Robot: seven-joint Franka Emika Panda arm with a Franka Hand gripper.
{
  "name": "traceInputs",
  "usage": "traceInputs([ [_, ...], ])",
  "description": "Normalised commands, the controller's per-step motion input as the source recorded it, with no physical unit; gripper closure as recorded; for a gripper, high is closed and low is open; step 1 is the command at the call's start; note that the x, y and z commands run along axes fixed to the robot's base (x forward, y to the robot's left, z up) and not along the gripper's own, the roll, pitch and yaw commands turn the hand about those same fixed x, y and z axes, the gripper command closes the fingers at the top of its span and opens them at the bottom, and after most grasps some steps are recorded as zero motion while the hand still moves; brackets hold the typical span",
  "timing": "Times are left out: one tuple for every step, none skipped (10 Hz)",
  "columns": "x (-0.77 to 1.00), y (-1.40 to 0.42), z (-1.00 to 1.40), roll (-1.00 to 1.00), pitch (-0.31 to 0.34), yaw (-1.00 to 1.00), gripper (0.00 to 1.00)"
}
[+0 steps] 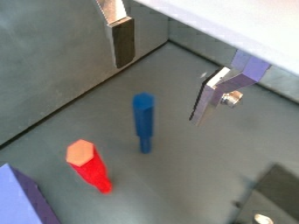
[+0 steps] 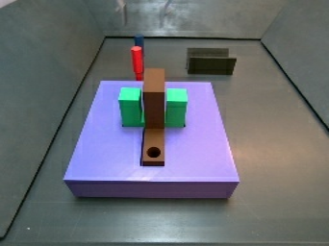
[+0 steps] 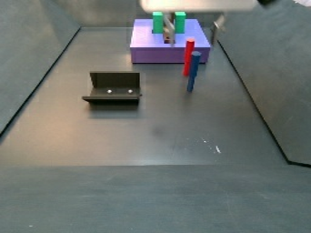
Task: Pick up the blue object. Move up. Move to above the board. Insert the blue object.
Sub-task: Pick up the blue object.
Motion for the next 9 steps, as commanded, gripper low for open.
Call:
traceInputs([
  [-0.14,-0.1,-0.23,0.0,-0.1,0.0,0.0],
  [-0.09,-0.05,-0.15,0.0,-0.084,0.0,0.0],
  [0.0,-0.1,-0.16,0.0,-0.073,0.0,0.0],
  [0.02,-0.12,-0.25,0.01,-0.047,0.0,0.0],
  [0.0,-0.07,-0.32,0.03,-0.057,-0.01,0.0],
  [0.0,0.0,-0.27,0.04,-0.036,-0.03,0.0],
  [-0.05,0.04,-0.25,0.04,-0.03,-0.1,0.0],
  [0.0,0.01,-0.13,0.02,0.0,-0.05,0.0],
  [0.0,0.0,-0.13,0.04,-0.001,0.0,0.0],
])
